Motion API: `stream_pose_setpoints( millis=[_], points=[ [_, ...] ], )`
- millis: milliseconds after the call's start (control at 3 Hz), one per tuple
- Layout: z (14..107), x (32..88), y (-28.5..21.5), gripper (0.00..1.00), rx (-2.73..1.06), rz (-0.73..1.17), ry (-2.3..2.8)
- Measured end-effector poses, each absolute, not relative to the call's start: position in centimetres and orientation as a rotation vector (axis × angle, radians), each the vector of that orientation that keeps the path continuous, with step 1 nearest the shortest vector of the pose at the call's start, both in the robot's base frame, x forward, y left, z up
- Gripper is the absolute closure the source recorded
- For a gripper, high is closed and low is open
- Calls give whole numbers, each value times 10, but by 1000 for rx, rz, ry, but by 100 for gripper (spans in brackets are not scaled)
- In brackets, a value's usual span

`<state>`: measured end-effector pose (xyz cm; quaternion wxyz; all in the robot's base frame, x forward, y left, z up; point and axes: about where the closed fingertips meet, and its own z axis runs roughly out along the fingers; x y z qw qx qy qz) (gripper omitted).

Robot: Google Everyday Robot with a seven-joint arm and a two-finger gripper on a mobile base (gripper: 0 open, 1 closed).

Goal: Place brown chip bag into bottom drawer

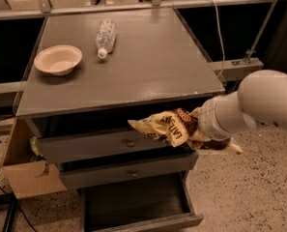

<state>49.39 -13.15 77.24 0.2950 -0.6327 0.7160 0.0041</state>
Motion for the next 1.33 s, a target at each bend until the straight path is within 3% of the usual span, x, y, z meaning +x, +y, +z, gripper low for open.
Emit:
stream_pose_setpoints(
  millis=[1000, 1333],
  points=[
    [655, 487, -133, 100, -1603, 106, 2002],
    [655, 487, -133, 100, -1603, 106, 2002]
  ],
)
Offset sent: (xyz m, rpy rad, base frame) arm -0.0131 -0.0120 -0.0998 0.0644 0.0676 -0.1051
